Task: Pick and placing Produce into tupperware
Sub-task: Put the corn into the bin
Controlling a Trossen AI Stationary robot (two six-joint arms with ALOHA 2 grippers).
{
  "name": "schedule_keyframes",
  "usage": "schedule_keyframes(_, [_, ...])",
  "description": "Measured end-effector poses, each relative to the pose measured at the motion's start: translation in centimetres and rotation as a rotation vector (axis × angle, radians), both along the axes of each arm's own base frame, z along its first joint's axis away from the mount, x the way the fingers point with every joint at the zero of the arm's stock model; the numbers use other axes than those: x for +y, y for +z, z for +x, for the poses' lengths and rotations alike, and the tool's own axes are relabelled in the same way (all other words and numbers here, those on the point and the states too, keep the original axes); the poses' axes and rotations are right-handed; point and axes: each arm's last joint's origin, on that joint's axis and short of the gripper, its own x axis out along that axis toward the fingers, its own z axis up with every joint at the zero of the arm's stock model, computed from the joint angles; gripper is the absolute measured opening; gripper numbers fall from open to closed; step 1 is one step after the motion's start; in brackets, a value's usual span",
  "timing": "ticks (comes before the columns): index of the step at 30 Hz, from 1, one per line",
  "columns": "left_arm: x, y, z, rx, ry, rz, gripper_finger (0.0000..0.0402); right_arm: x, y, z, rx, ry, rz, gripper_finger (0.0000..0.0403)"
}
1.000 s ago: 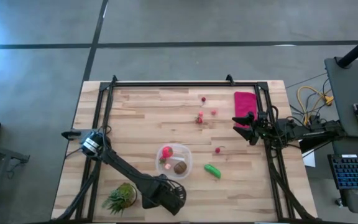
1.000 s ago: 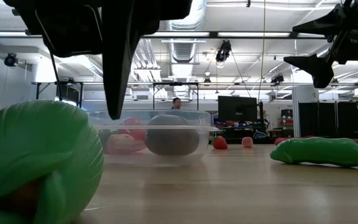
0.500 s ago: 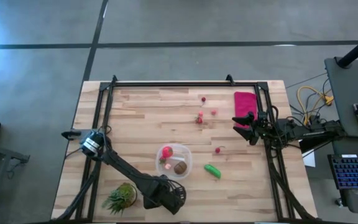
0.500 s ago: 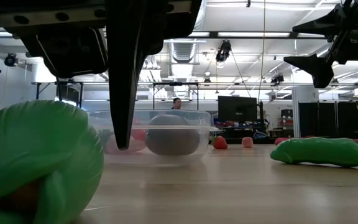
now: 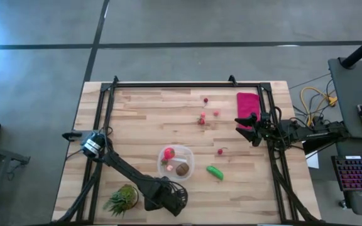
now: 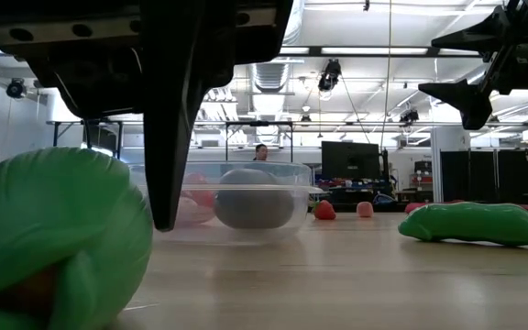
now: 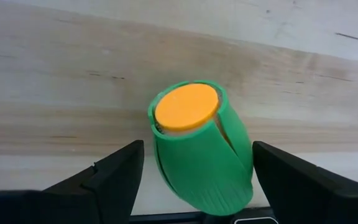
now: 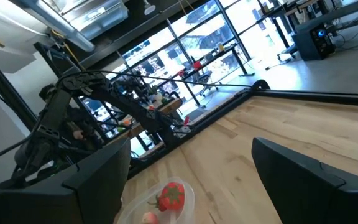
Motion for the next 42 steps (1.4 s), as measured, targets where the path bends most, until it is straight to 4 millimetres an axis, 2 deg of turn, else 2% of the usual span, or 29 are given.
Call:
schedule_keyframes(9, [0.0,-0.1,0.0,0.0,0.0,0.0,0.0223,0.0,0.0,0.0,0.0,0.0,0.0,0.0327])
schedule_keyframes(16, [-0.2,0.1,0.4,-0.053,0.005,-0.021,0.0216,0.0,0.0,0.0,0.0,0.0,0.0,0.0327])
schedule_keyframes(19, [-0.3,0.7,0.9,-0.131,0.031,-0.005,0.0216,0.0,0.0,0.0,0.0,0.0,0.0,0.0327])
schedule_keyframes(23, [0.2,2.7,1.4,-0.255,0.083,0.088,0.0215,0.0,0.0,0.0,0.0,0.0,0.0,0.0327])
schedule_keyframes(27, [2.2,4.9,1.3,-0.353,0.137,0.275,0.0215,0.0,0.0,0.0,0.0,0.0,0.0,0.0327])
schedule_keyframes(32, [5.9,7.7,0.2,-0.32,0.095,0.497,0.0215,0.0,0.0,0.0,0.001,0.0,0.0,0.0327])
schedule_keyframes(37, [9.8,9.0,0.4,-0.238,-0.141,0.623,0.0215,0.0,0.0,0.0,0.0,0.0,0.0,0.0327])
schedule_keyframes(42, [12.7,8.6,1.3,-0.177,-0.421,0.595,0.0215,0.0,0.0,0.0,0.0,0.0,0.0,0.0327])
